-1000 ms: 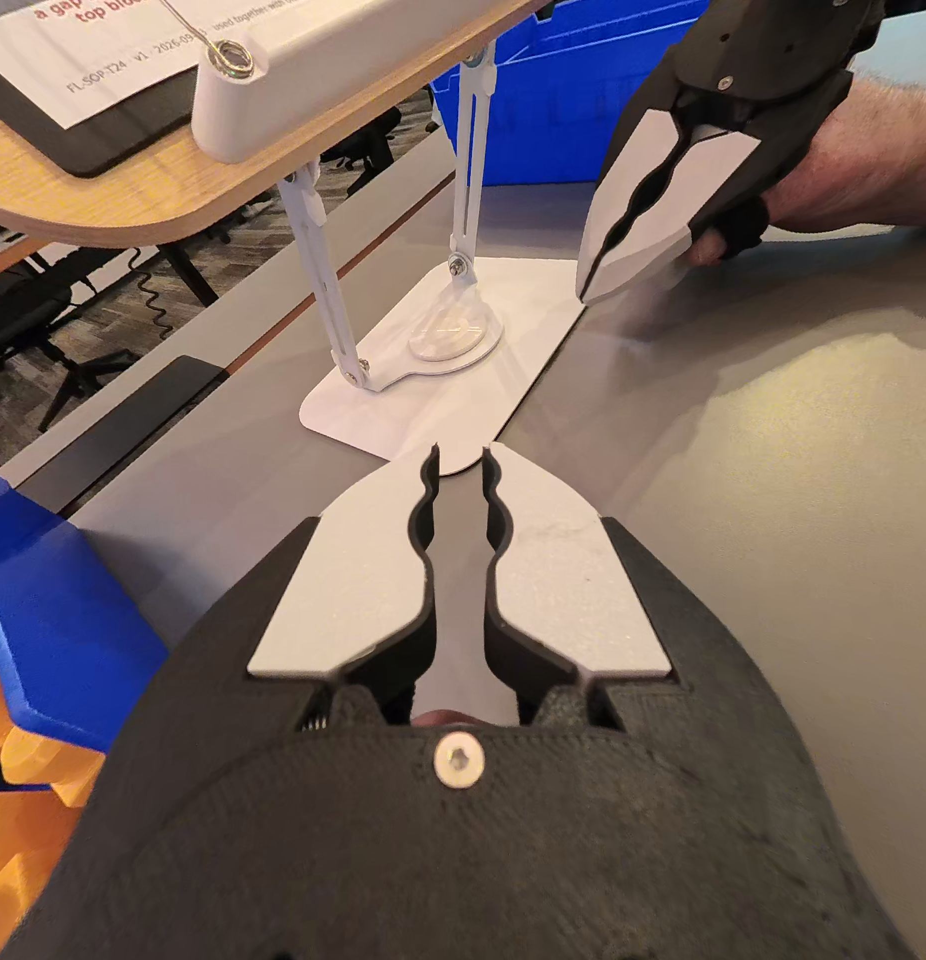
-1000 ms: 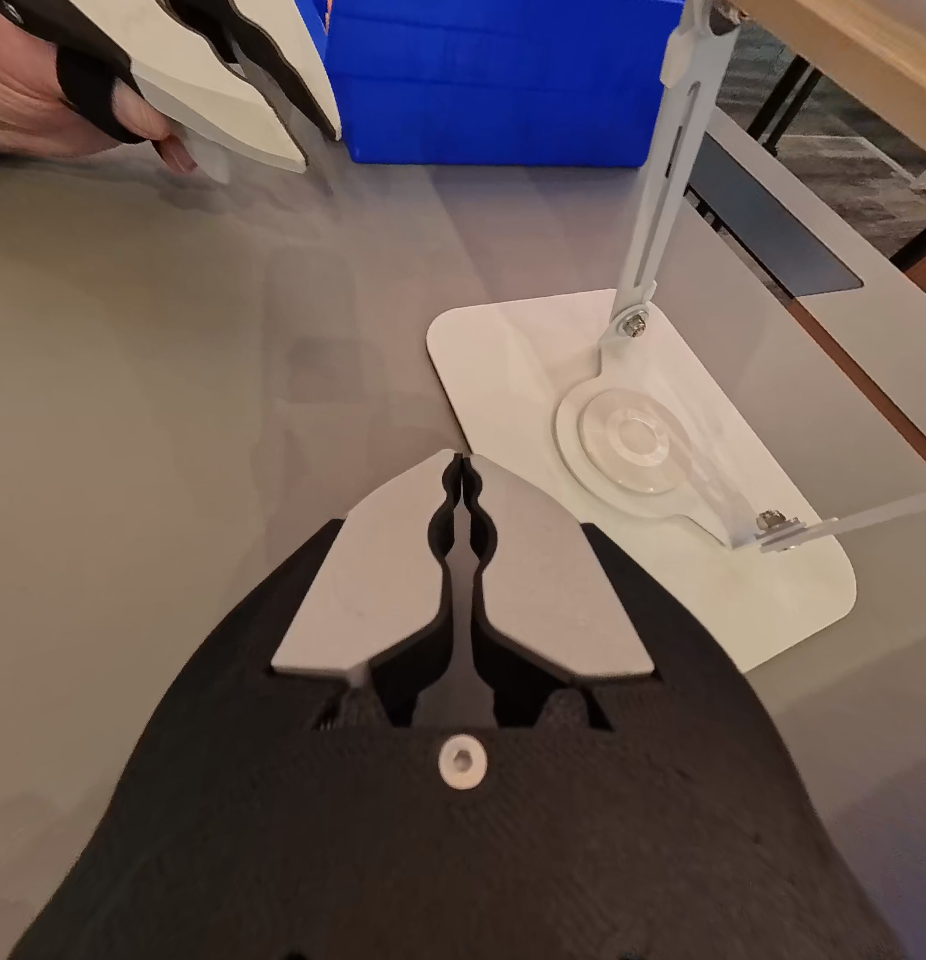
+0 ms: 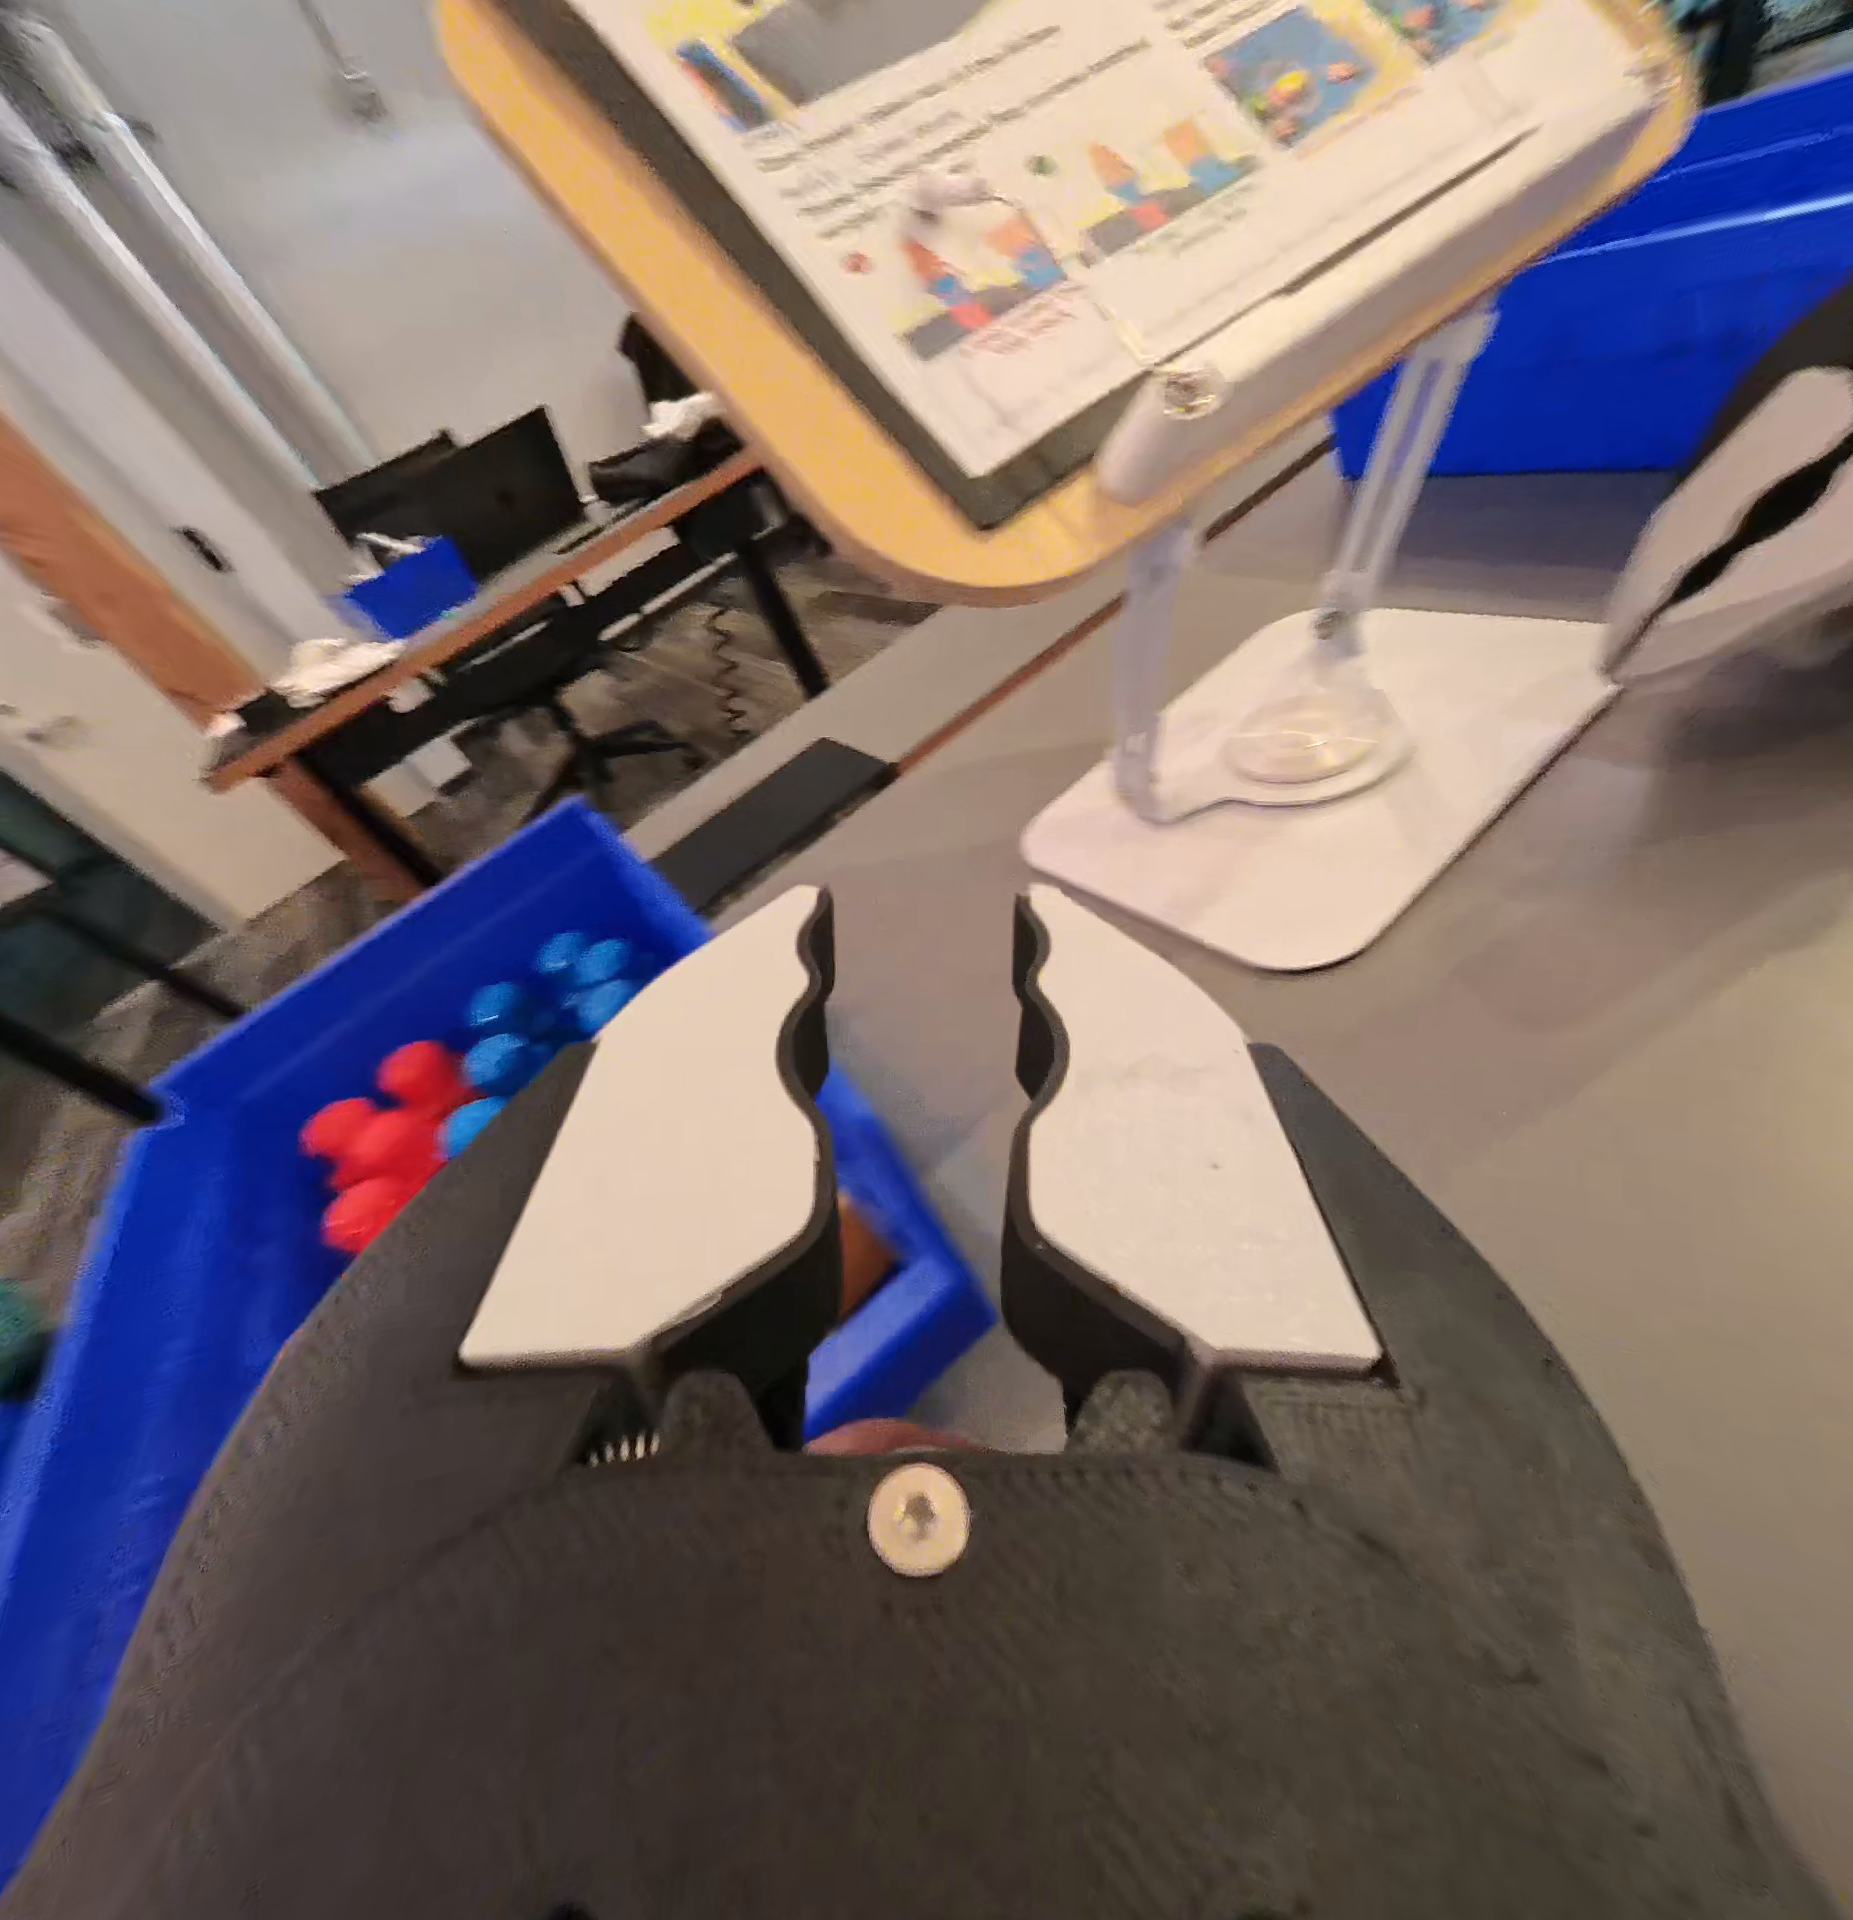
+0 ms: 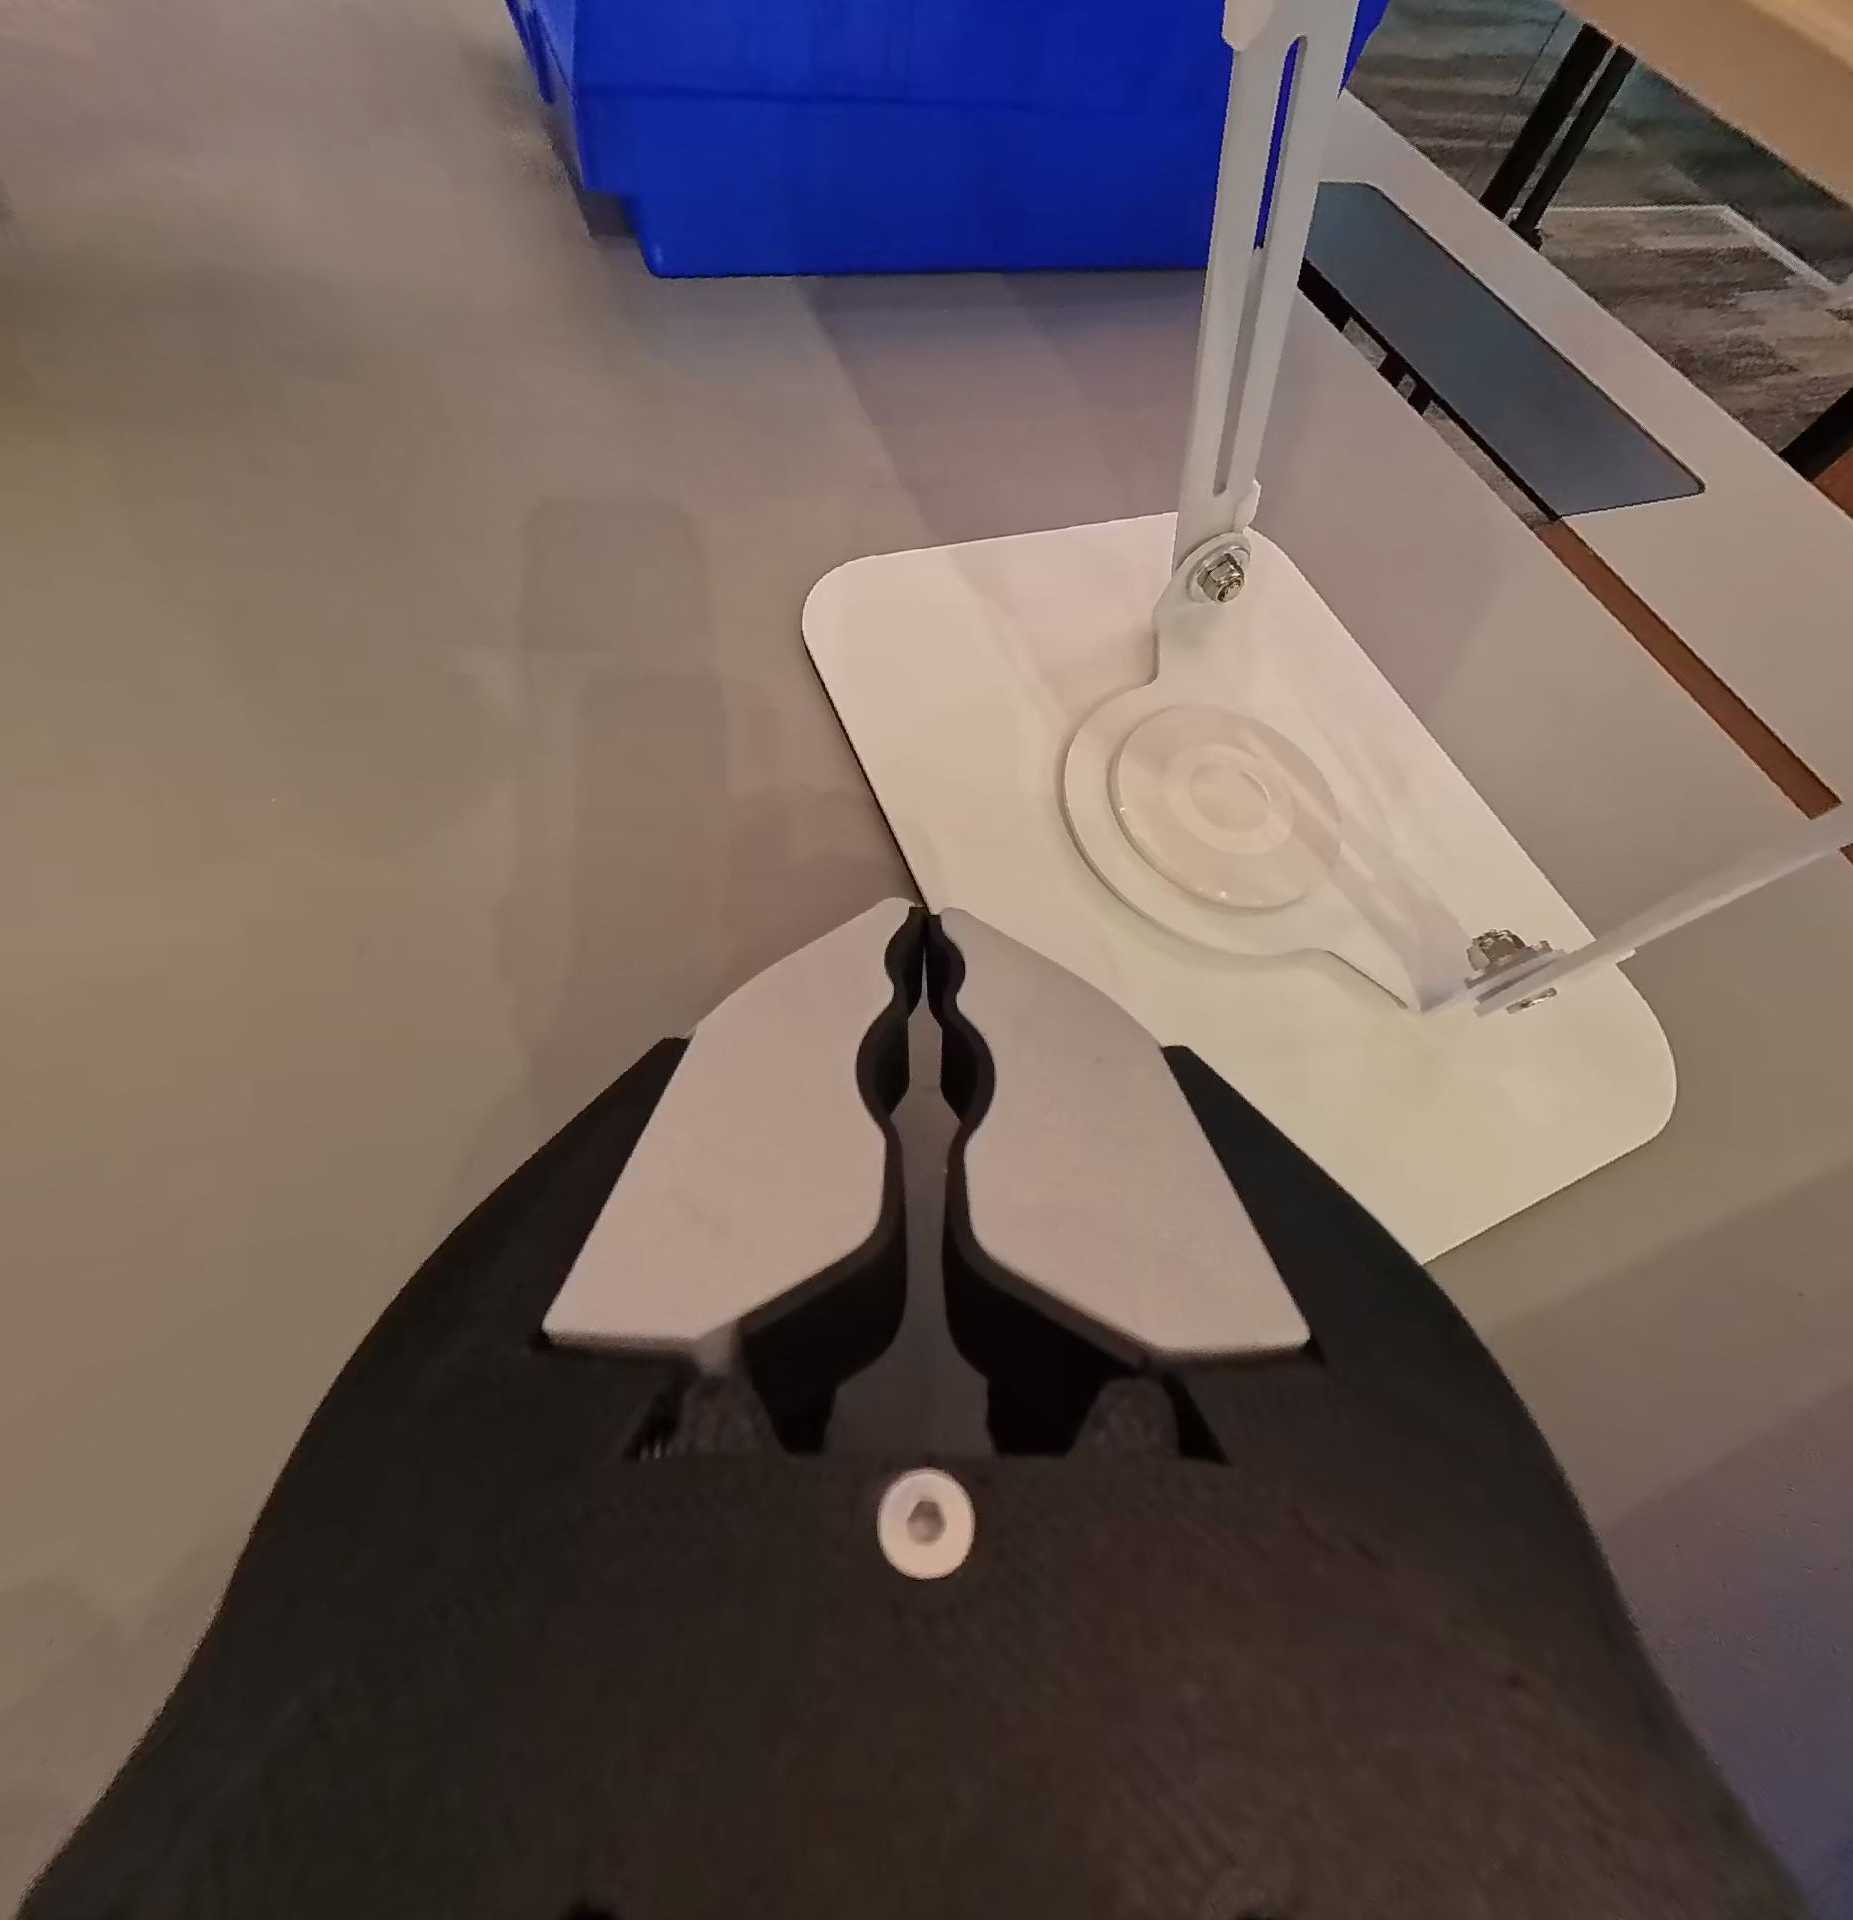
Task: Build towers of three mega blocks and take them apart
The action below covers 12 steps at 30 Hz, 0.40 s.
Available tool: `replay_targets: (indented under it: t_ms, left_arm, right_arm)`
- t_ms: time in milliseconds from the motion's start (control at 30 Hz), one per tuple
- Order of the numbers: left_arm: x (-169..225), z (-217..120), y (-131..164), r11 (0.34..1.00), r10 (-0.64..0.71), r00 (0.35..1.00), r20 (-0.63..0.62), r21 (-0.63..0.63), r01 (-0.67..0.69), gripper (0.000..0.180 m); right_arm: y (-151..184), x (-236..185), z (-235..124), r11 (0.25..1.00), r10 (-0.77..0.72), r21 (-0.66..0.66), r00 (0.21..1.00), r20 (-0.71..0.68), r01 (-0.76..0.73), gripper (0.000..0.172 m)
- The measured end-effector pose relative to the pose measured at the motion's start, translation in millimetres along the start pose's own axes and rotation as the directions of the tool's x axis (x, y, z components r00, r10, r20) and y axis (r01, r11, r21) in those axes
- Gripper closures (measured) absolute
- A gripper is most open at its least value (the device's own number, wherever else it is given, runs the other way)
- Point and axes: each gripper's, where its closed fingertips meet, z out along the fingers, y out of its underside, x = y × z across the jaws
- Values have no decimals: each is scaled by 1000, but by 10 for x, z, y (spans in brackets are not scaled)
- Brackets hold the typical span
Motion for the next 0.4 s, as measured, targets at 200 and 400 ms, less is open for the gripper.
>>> replay_targets:
  t_ms: [200,400]
  left_arm:
    - [-724,-294,169,994,-5,993,121,-107,18,145]
    - [-940,-175,523,950,13,1000,23,-311,-5,145]
  right_arm:
    - [10,-23,24,1000,-2,-8,1000,12,2,172]
    - [28,-50,55,1000,-6,-22,1000,26,6,172]
